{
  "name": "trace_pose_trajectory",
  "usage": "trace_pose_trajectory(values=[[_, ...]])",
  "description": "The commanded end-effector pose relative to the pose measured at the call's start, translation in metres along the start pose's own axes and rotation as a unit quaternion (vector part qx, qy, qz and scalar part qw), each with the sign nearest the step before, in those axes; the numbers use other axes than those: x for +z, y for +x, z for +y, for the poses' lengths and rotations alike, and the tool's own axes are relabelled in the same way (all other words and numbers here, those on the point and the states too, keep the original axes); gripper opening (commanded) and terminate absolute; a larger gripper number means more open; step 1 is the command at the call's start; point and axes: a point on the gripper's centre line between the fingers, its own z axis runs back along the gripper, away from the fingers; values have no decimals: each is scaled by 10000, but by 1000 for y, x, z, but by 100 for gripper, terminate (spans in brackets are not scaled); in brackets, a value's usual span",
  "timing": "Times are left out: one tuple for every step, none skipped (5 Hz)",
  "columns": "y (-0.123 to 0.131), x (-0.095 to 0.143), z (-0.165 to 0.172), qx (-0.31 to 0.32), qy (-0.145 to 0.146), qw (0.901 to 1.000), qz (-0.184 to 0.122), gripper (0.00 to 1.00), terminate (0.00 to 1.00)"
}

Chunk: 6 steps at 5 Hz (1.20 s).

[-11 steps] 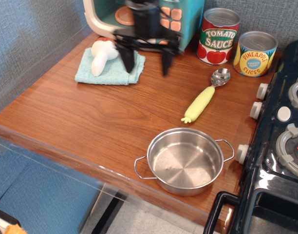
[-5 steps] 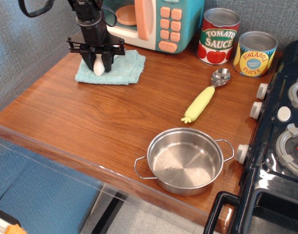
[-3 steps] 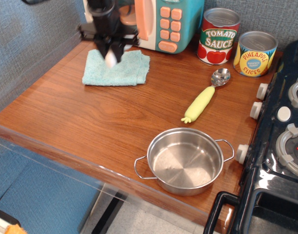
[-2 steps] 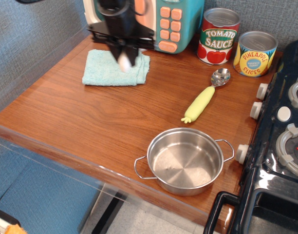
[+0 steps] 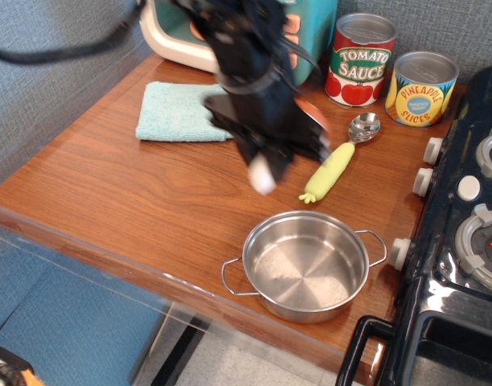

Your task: Move the mushroom into the pot.

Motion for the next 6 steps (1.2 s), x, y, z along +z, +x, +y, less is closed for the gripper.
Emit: trace_pose_trajectory(values=[[-20, 16, -48, -664, -117, 9976, -135, 0, 0], [-19, 15, -56, -600, -171, 9981, -17, 100, 0], [-14, 21, -53, -292, -188, 9993, 169, 100, 0], [-10, 40, -44, 54, -51, 9999, 130, 100, 0], [-6, 60, -28, 530, 35, 9986, -53, 100, 0], [-4, 66, -4, 1121, 137, 9936, -87, 100, 0]])
